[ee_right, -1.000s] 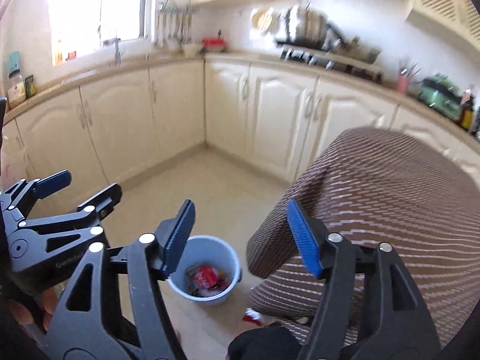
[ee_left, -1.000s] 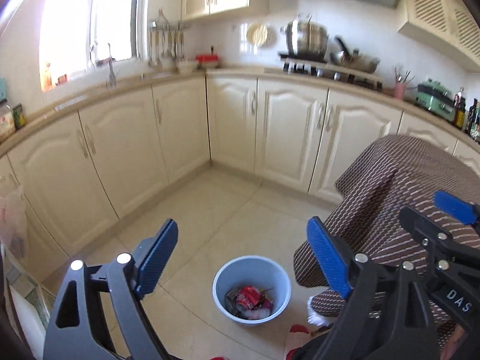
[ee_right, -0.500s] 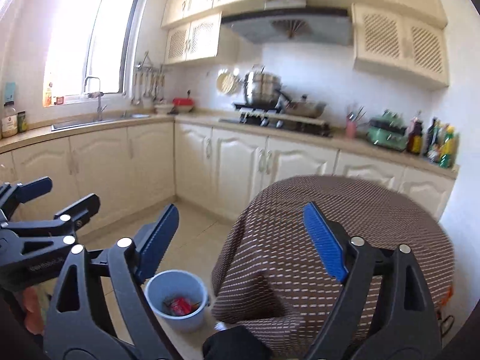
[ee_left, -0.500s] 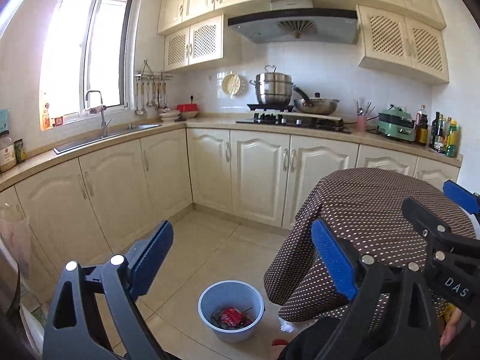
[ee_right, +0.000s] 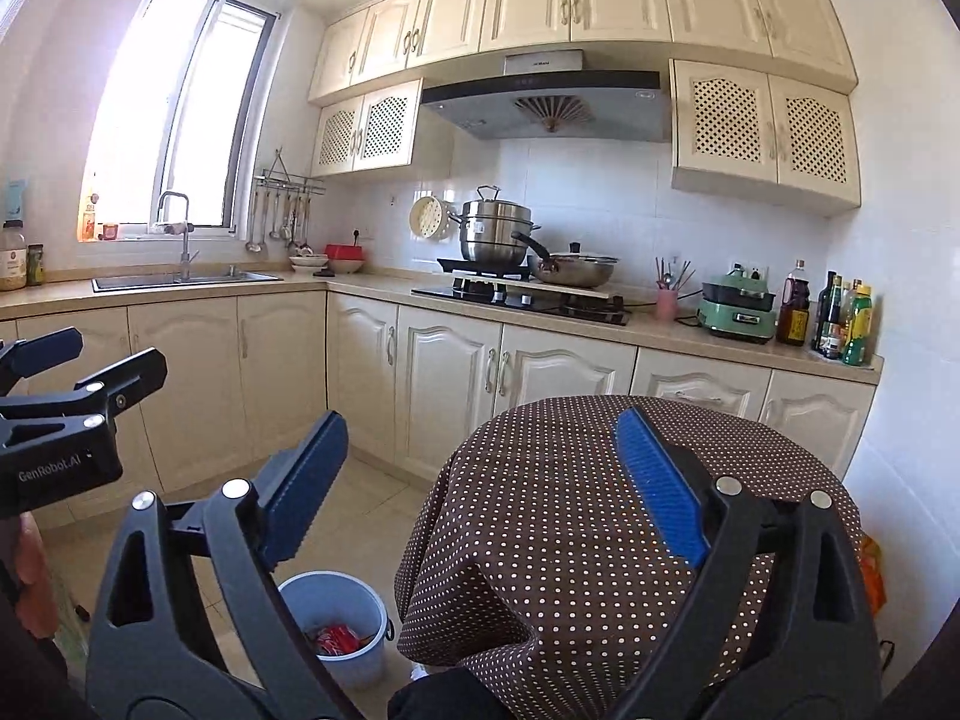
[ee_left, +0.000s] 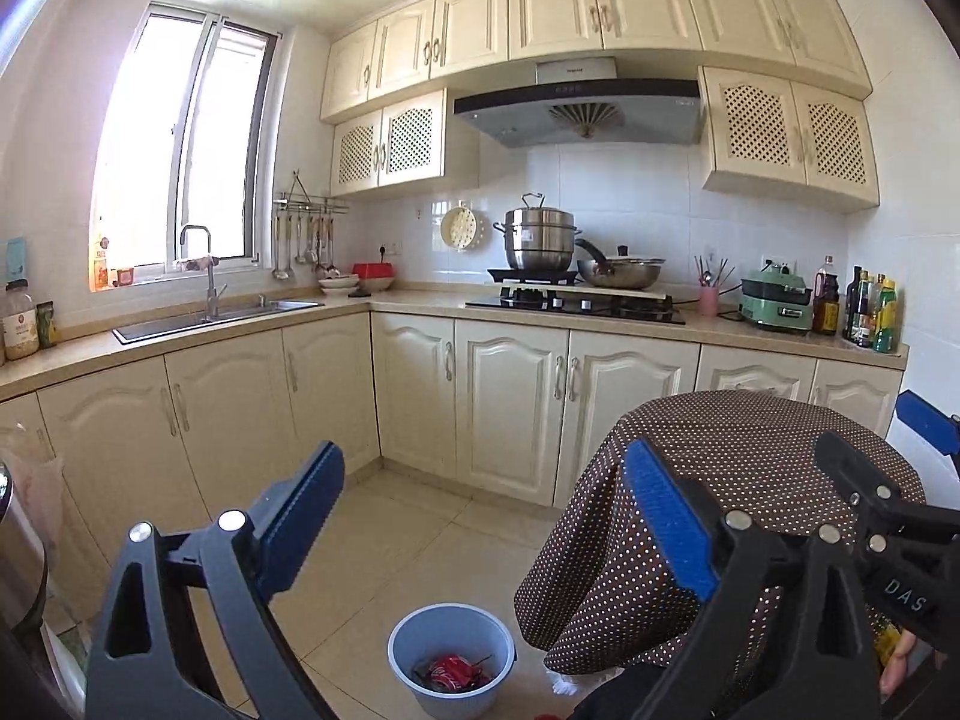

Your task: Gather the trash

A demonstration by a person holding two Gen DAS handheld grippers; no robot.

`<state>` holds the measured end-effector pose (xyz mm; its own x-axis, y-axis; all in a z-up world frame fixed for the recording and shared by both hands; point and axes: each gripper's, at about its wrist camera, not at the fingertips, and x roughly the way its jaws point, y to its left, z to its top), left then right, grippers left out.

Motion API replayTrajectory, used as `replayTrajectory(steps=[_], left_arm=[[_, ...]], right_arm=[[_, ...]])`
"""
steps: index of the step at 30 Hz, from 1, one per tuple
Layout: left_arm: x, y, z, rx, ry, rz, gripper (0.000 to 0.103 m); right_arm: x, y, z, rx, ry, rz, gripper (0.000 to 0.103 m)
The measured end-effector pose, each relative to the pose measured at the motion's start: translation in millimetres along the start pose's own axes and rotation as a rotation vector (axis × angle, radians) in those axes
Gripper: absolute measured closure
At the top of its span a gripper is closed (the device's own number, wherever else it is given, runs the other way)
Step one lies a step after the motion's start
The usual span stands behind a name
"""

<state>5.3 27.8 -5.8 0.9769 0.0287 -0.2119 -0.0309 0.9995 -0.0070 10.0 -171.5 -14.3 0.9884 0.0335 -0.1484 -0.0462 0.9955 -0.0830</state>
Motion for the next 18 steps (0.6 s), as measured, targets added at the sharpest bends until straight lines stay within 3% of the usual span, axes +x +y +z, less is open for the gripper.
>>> replayTrajectory(steps=[18], left_arm=[[-1.4,-1.9,-4.4,0.013,0.008,-0.021,0.01]], right_arm=[[-0.2,3.2,-1.7,0.001,0.007,0.004,0.013]])
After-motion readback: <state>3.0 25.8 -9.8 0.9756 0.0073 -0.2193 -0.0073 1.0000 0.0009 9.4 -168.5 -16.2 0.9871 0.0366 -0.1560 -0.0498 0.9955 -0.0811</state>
